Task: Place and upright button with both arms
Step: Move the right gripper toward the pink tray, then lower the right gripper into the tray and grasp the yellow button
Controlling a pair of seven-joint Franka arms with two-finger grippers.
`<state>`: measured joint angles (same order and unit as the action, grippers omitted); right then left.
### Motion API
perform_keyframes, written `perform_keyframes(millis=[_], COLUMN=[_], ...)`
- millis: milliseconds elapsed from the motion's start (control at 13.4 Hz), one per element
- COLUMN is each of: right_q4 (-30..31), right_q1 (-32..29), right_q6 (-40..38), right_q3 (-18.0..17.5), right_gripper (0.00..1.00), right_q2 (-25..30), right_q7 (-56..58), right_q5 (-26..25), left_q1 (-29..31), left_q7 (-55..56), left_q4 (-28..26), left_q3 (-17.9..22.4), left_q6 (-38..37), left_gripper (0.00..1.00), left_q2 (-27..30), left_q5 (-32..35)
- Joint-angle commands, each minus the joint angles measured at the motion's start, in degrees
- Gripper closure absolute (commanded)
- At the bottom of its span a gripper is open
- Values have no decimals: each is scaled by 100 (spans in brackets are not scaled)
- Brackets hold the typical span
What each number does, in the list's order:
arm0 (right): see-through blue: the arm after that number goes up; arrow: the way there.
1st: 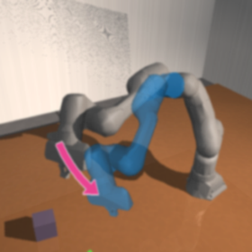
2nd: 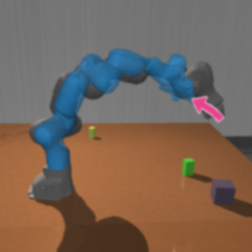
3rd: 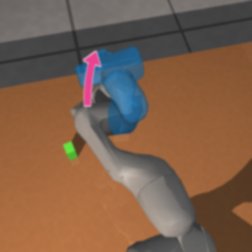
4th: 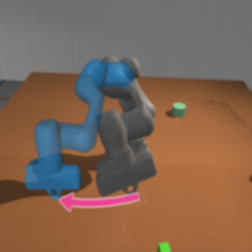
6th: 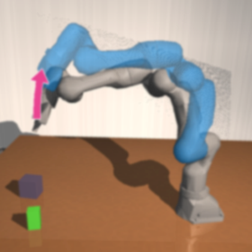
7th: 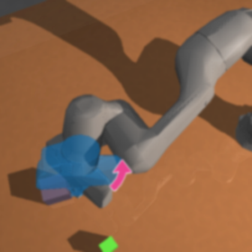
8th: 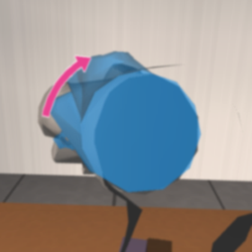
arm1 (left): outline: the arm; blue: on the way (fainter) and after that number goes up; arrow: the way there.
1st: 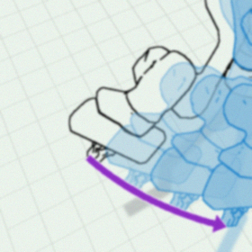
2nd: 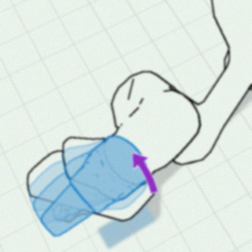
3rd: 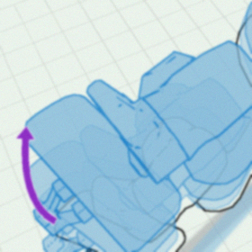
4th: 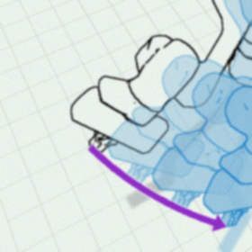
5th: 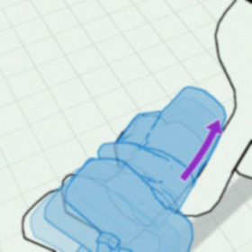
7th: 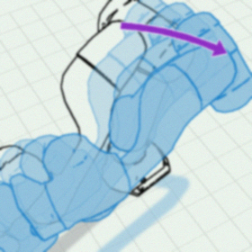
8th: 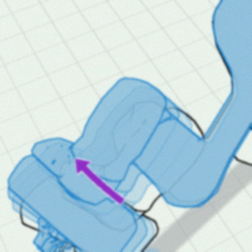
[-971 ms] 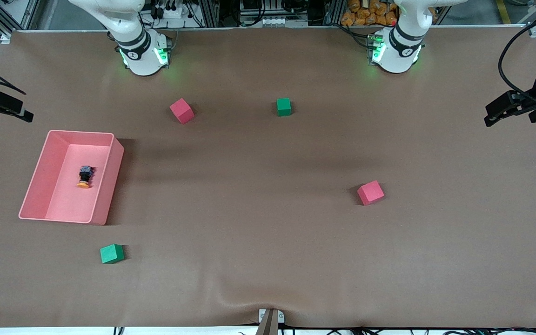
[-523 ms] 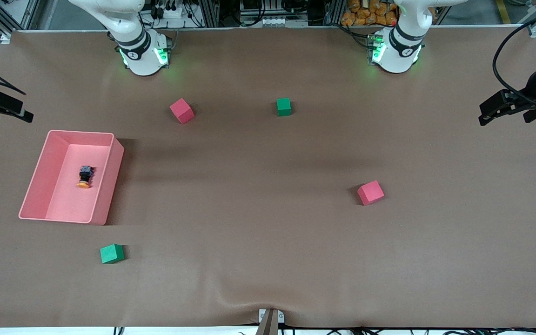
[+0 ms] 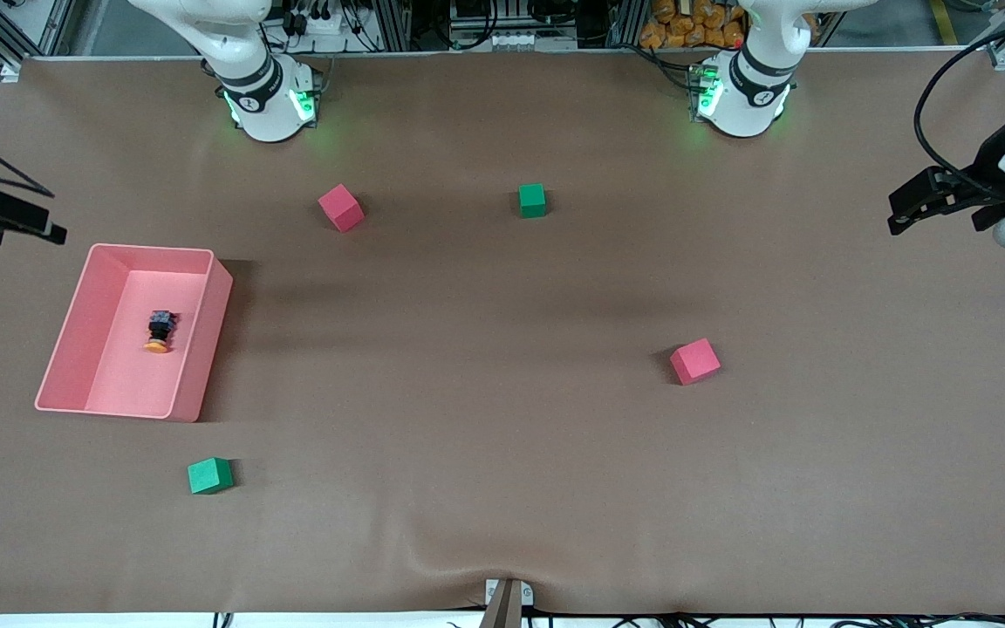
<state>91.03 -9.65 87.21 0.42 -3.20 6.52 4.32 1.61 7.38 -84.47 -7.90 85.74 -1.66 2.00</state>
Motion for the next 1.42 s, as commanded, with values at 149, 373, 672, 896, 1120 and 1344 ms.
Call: perform_keyframes(millis=[149,373,672,896,1120,1344], right_q4=[-217,-147,642,1573,2295,2385], right_q1=[-134,-432,-529,-635,-732,-801], right_q6=[94,399,1673,2937,3923,4286], right_q3=[-77,-77,-68,-68,-68,-68], right_gripper=[0,0,0,0,0,0], right_q2=[-821,-1437,-1596,-1649,-1702,-2061], right_q7=[69,69,130,1022,1238,1229], right_q5=[-458,-344,-353,-406,-397,-397], left_q1=[23,76,32,41,15,15], left_q7=[-88,-88,-79,-79,-79,-96], left_q4=[-51,-202,-166,-166,-157,-175], left_q3=[-63,-63,-54,-54,-54,-63], left_q6=[-66,-14,312,452,540,541], left_gripper=[0,0,0,0,0,0], left_q2=[-27,-28,-54,-98,-98,-133], left_q5=[-6,-7,29,20,20,11])
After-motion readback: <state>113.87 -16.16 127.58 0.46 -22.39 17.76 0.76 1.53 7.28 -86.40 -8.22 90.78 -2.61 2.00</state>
